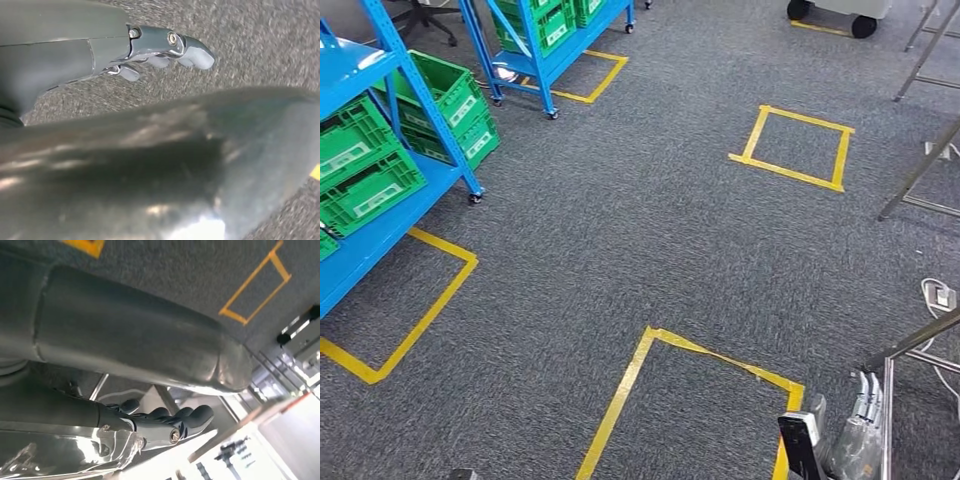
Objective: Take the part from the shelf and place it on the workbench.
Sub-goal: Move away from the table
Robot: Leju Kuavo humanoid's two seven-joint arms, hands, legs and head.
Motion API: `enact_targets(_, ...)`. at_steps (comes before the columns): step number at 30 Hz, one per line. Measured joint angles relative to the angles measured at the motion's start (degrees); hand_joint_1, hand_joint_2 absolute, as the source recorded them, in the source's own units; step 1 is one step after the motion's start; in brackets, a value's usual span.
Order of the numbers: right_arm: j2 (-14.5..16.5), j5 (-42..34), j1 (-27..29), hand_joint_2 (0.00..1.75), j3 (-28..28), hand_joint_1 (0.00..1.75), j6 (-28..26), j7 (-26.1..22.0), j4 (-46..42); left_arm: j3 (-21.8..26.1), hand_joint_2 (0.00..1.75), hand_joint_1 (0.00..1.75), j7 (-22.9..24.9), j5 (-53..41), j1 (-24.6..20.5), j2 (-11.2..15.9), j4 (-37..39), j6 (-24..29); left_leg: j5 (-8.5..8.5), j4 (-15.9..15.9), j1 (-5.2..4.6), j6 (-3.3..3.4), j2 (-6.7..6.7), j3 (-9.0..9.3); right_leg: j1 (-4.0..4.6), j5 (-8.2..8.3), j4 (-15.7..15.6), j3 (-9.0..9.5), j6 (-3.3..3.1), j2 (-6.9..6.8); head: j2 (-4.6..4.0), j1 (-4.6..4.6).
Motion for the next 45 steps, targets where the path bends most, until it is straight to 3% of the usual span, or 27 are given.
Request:
enact_targets(2, -0.40, 0.06, -0.77, 0.00, -0.36, 0.00, 0.00, 0.25, 3.86, 0.18, 0.00, 0.00, -0.02, -0.37, -0.35, 0.19, 0.00, -0.45, 1.79, -5.48, -0.56, 0.90, 2.41, 2.79, 0.28, -0.34, 0.17, 0.38, 0.33, -1.19, 0.00, -0.02)
enact_targets(3, -0.71, 0.23, -1.18, 0.00, -0.62, 0.00, 0.00, 0.34, 5.92, 0.26, 0.00, 0.00, -0.03, -0.52, -0.47, 0.23, 0.00, -0.67, 1.84, -6.23, -0.77, 1.35, 2.59, 3.01, 0.41, -0.46, 0.23, 0.48, 0.50, -1.85, 0.00, -0.04)
enact_targets(5, -1.38, 0.45, -2.05, 0.00, -1.26, 0.00, 0.00, 0.43, 9.74, 0.43, 0.00, 0.00, -0.07, -0.70, -0.41, 0.24, 0.00, -0.92, 2.20, -6.44, -0.66, 2.10, 0.95, 2.84, 0.36, -0.77, 0.40, 0.54, 0.93, -2.63, 0.00, -0.08)
enact_targets(7, -2.29, 0.51, -3.22, 0.00, -1.97, 0.00, 0.01, 1.13, 14.01, 0.69, 0.00, 0.00, -0.10, -0.88, -0.28, 0.27, 0.00, -1.16, 2.60, -6.64, -0.21, 2.71, -0.39, 2.79, 0.02, -2.69, 2.88, -0.35, 1.69, 0.07, 0.00, 0.07)
enact_targets(9, -3.61, 0.50, -4.53, 0.00, -2.88, 0.00, 0.08, 2.59, 19.76, 0.95, 0.00, 0.00, -0.16, -1.18, -0.41, 0.33, 0.00, -1.61, 2.88, -6.68, 0.13, 3.05, -1.85, 2.64, -0.52, -6.57, 9.79, -3.12, 2.42, 3.55, 0.00, 0.25)
enact_targets(11, -4.93, 0.27, -5.38, 0.00, -3.82, 0.00, 0.29, 3.96, 25.90, 1.16, 0.00, 0.00, -0.23, -1.50, -0.48, 0.34, 0.00, -1.96, 3.04, -6.66, 0.25, 3.02, -3.62, 2.47, -0.97, -9.21, 16.45, -5.92, 2.85, 4.34, 0.00, 0.24)
enact_targets(12, -5.47, 0.08, -5.73, 0.00, -4.22, 0.00, 0.44, 4.45, 28.69, 1.23, 0.00, 0.00, -0.25, -1.66, -0.39, 0.34, 0.00, -2.07, 3.08, -6.65, 0.36, 2.88, -4.56, 2.43, -1.17, -8.94, 17.08, -6.14, 3.02, 4.41, 0.00, 0.24)
enact_targets(14, -6.32, -0.23, -6.41, 0.00, -4.85, 0.00, 0.86, 5.17, 33.48, 1.28, 0.00, 0.00, -0.27, -1.98, -0.22, 0.32, 0.00, -2.26, 2.95, -6.58, 0.77, 2.31, -6.40, 2.45, -1.74, -5.48, 11.69, -3.42, 3.41, 5.07, 0.00, 0.23)
enact_targets(16, -6.82, -0.40, -7.19, 0.00, -5.33, 0.00, 1.69, 5.89, 37.28, 1.30, 0.00, 0.00, -0.28, -2.29, -0.22, 0.45, 0.00, -2.55, 2.61, -6.29, 1.06, 1.38, -7.96, 2.28, -2.45, -3.14, 4.12, 0.44, 3.88, 7.84, 0.00, 0.34)
enact_targets(18, -7.17, -0.28, -7.81, 0.00, -5.70, 0.00, 3.08, 7.63, 40.40, 1.30, 0.00, 0.00, -0.33, -2.53, -0.23, 0.64, 0.00, -2.91, 2.40, -6.22, 1.10, 0.60, -9.21, 1.98, -2.66, -3.56, 1.19, 2.00, 3.43, 9.46, 0.00, 0.42)
enact_targets(20, -7.66, 0.08, -8.13, 0.00, -5.90, 0.00, 5.03, 10.73, 42.69, 1.31, 0.00, 0.00, -0.37, -2.72, 0.01, 0.69, 0.01, -3.22, 2.50, -6.44, 1.28, 0.05, -10.11, 1.91, -2.43, -3.89, 1.09, 2.57, 2.21, 8.27, 0.00, 0.40)
enact_targets(21, -7.88, 0.08, -8.28, 0.00, -5.94, 0.00, 6.22, 12.17, 43.50, 1.31, 0.00, 0.00, -0.36, -2.82, 0.18, 0.67, 0.03, -3.30, 2.42, -6.00, 1.29, -0.14, -9.34, 1.75, -2.32, -4.00, 1.07, 3.00, 1.70, 7.65, 0.00, 0.31)
enact_targets(23, -8.21, -0.60, -8.51, 0.00, -6.31, 0.00, 8.76, 13.89, 44.79, 1.33, 0.00, 0.00, -0.28, -2.94, 0.17, 0.61, 0.07, -3.34, 1.06, -1.95, 1.01, -0.20, -6.05, -0.32, -2.03, -4.32, 0.79, 4.03, 0.81, 6.27, 0.00, -0.07)
enact_targets(24, -8.34, -1.09, -8.53, 0.00, -6.62, 0.00, 9.79, 14.26, 45.32, 1.35, 0.00, 0.00, -0.23, -2.96, 0.04, 0.59, 0.08, -3.29, -0.13, 1.77, 0.78, -0.05, -4.29, -2.51, -1.76, -4.69, 0.62, 4.61, 0.53, 5.49, 0.00, -0.26)
enact_targets(26, -8.61, -1.74, -8.43, 0.00, -7.22, 0.00, 10.97, 14.59, 46.17, 1.39, 0.00, 0.00, -0.07, -2.96, -0.11, 0.59, 0.09, -3.19, -1.69, 9.13, 0.42, 0.46, -3.12, -7.50, -1.19, -5.69, 0.15, 6.04, 0.15, 3.80, 0.00, -0.35)
enact_targets(28, -8.84, -1.98, -8.41, 0.00, -7.49, 0.00, 11.33, 14.69, 46.67, 1.42, 0.00, 0.00, 0.12, -2.96, 0.24, 0.57, 0.09, -3.12, 0.72, 10.12, -0.09, 1.36, -2.98, -9.66, -0.64, -6.96, -0.48, 8.00, -0.02, 2.49, 0.00, -0.37)
enact_targets(30, -8.96, -2.11, -8.47, 0.00, -7.64, 0.00, 11.47, 14.77, 46.93, 1.46, 0.00, 0.00, 0.21, -2.96, 0.58, 0.55, 0.11, -3.08, 5.58, 5.33, -0.65, 2.44, -2.91, -8.60, -0.14, -8.09, -1.26, 9.93, -0.08, 1.83, 0.00, -0.39)
enact_targets(32, -8.98, -2.16, -8.48, 0.00, -7.73, 0.00, 11.52, 14.81, 47.00, 1.48, 0.00, 0.00, 0.24, -2.96, 0.65, 0.54, 0.13, -3.05, 7.92, 2.48, -0.89, 2.94, -2.86, -7.67, 0.08, -8.56, -1.66, 10.72, -0.09, 1.65, 0.00, -0.39)
enact_targets(34, -8.98, -2.17, -8.48, 0.00, -7.74, 0.00, 11.54, 14.81, 47.01, 1.48, 0.00, 0.00, 0.24, -2.96, 0.67, 0.54, 0.13, -3.05, 8.29, 1.94, -0.95, 3.04, -2.84, -7.49, 0.10, -8.64, -1.75, 10.90, -0.09, 1.60, 0.00, -0.38)
enact_targets(36, -9.05, -2.26, -9.07, 0.00, -8.09, 0.00, 12.09, 15.20, 47.36, 1.64, 0.00, 0.00, 0.26, -3.01, 0.74, 0.55, 0.23, -2.99, 7.21, -1.71, -1.50, 3.82, -2.33, -4.87, 0.15, -9.08, -2.05, 12.73, 0.66, 1.26, 0.01, -0.09)
enact_targets(37, -9.08, -2.23, -9.50, 0.00, -8.27, 0.00, 12.39, 15.49, 47.54, 1.77, 0.00, 0.00, 0.28, -3.08, 0.78, 0.53, 0.28, -2.94, 6.14, -3.70, -1.62, 4.22, -2.18, -2.93, 0.13, -8.42, -0.24, 12.73, 1.24, 1.51, 0.00, 0.09)
enact_targets(38, -9.11, -2.25, -9.90, 0.00, -8.47, 0.00, 12.80, 15.80, 47.75, 1.93, 0.00, 0.00, 0.30, -3.19, 0.76, 0.51, 0.33, -2.89, 4.73, -5.54, -1.68, 4.64, -2.06, -0.81, 0.04, -7.44, 2.96, 11.75, 1.92, 2.02, 0.01, 0.28)
enact_targets(39, -9.11, -2.20, -10.10, 0.00, -8.56, 0.00, 13.00, 16.04, 47.81, 2.05, 0.00, 0.00, 0.32, -3.31, 0.63, 0.48, 0.33, -2.85, 3.68, -6.11, -1.37, 4.76, -2.30, 0.68, -0.17, -6.25, 7.90, 8.98, 2.48, 2.89, 0.01, 0.32)
enact_targets(40, -9.12, -2.33, -10.02, 0.00, -8.65, 0.00, 13.25, 16.14, 47.88, 2.16, 0.00, 0.00, 0.32, -3.39, 0.54, 0.43, 0.33, -2.80, 2.77, -6.39, -1.12, 4.81, -2.50, 1.94, -0.43, -6.43, 12.60, 5.21, 2.81, 3.71, -0.01, 0.45)
enact_targets(42, -9.14, -2.49, -9.58, 0.00, -8.83, 0.00, 13.57, 16.22, 47.97, 2.29, 0.00, 0.00, 0.33, -3.51, 0.45, 0.27, 0.33, -2.72, 0.97, -6.52, -0.55, 4.67, -3.13, 4.46, -0.96, -10.76, 17.88, -1.27, 3.46, 4.38, 0.00, 0.57)
enact_targets(44, -9.20, -2.30, -9.21, 0.00, -8.89, 0.00, 13.50, 15.98, 48.00, 2.38, 0.00, 0.00, 0.30, -3.59, 0.66, 0.04, 0.34, -2.73, -0.95, -6.53, 0.24, 4.12, -4.08, 7.44, -1.38, -15.92, 17.41, -5.56, 4.23, 4.43, 0.01, 0.64)
enact_targets(45, -9.26, -1.99, -9.14, 0.00, -8.90, 0.00, 13.29, 15.84, 48.00, 2.45, 0.00, 0.00, 0.28, -3.64, 0.72, -0.07, 0.36, -2.75, -2.03, -6.52, 0.72, 3.69, -4.64, 8.96, -1.64, -16.29, 15.64, -7.01, 4.77, 4.50, 0.01, 0.67)
